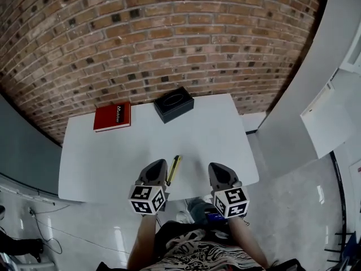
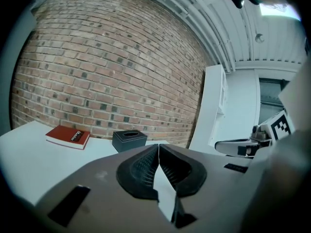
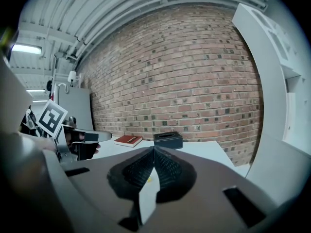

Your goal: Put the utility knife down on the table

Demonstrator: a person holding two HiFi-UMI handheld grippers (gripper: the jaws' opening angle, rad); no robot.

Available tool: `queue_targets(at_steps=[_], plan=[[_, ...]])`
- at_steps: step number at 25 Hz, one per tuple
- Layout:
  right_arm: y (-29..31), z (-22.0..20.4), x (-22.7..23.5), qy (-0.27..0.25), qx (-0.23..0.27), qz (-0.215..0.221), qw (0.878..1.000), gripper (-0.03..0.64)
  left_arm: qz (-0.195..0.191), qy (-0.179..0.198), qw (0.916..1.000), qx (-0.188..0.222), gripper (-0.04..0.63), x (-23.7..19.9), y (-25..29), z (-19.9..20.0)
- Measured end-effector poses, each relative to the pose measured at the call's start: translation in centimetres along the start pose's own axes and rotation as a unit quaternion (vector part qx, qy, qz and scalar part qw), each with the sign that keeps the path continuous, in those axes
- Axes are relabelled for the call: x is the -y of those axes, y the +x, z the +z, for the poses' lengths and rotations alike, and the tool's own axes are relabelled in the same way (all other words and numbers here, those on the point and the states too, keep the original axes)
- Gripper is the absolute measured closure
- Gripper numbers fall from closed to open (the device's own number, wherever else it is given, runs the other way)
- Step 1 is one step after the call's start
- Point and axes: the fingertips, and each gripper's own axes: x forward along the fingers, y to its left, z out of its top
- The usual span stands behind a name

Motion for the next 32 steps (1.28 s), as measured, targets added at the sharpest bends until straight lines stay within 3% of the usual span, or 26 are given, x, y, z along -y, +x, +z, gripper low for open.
queue_targets(at_steps=[7, 32], plan=[[0.3, -0.1, -0.8, -0.007, -0.001, 0.007, 1.000, 0.617, 0.009, 0.019, 0.9998, -0.001, 0.580, -0.5, -0.6, -0.2], [1.8, -0.1, -1.4, -0.015, -0.011, 0.012, 1.000, 0.617, 0.009, 0.001, 0.9999, -0.005, 0.580, -2.2, -0.3, -0.5]])
